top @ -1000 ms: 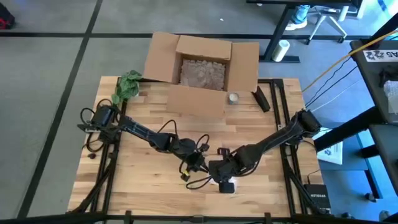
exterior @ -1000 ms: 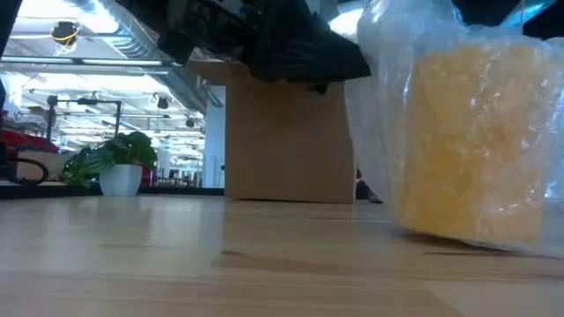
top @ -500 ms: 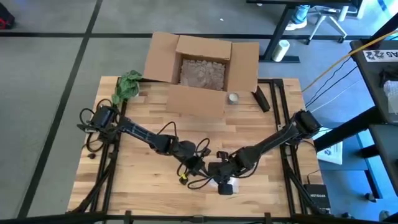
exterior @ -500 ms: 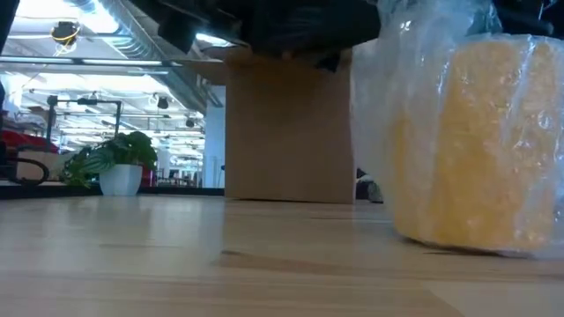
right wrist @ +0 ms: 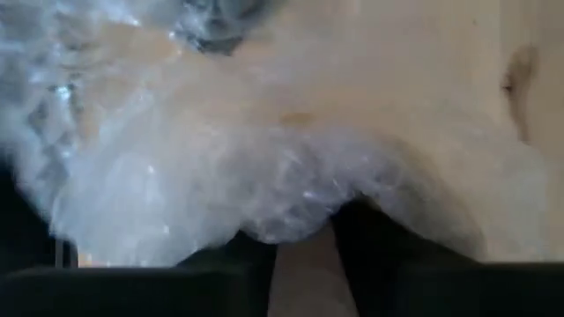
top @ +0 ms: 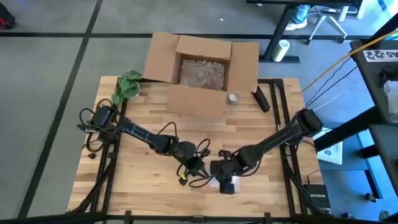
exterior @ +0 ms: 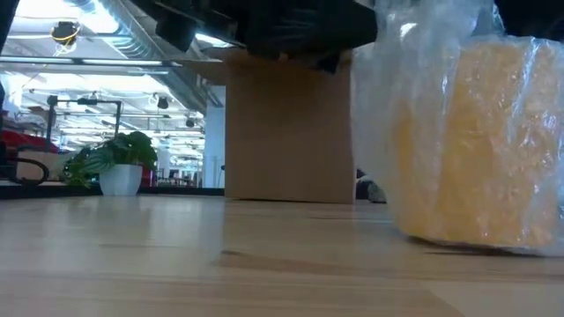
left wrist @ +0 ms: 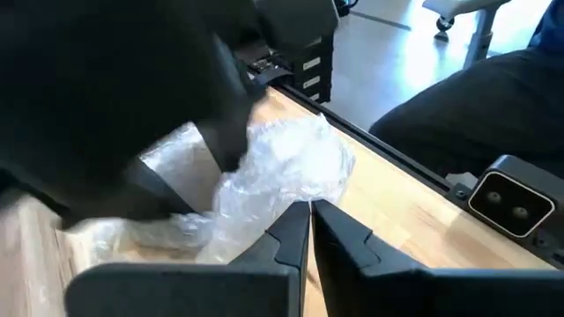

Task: Wrap mug
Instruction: Wrap the yellow mug with the bubble wrap

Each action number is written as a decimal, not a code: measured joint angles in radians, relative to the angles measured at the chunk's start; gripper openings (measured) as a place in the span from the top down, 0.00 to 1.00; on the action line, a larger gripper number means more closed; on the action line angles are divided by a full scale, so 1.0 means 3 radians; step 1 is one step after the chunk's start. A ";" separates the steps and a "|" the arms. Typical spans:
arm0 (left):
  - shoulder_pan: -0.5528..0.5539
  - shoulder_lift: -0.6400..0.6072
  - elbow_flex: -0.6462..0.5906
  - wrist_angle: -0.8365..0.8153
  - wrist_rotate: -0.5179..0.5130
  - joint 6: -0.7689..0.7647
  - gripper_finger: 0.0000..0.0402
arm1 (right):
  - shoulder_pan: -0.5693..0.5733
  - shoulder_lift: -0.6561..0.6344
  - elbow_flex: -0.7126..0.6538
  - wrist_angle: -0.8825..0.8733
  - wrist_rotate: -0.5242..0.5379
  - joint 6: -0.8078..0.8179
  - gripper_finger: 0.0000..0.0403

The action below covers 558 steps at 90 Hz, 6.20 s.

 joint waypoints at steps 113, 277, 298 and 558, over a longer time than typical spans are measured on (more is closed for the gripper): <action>0.0035 0.0000 0.0000 0.0015 -0.0004 -0.0041 1.00 | 0.0238 -0.0211 0.0379 -0.0121 0.0273 0.0020 0.98; 0.0060 -0.0067 -0.0004 -0.0567 -0.0021 -0.0029 1.00 | -0.0006 0.0201 -0.0226 0.0621 -0.0226 0.0067 1.00; 0.0054 -0.0270 -0.0004 -0.1211 -0.0066 -0.0113 1.00 | -0.0012 0.0201 -0.0223 0.0436 -0.0230 0.0138 1.00; -0.0390 -0.0298 -0.0039 -0.2164 -0.0298 -0.0859 1.00 | -0.0769 0.0437 -0.0207 0.0276 -0.0025 -0.0170 1.00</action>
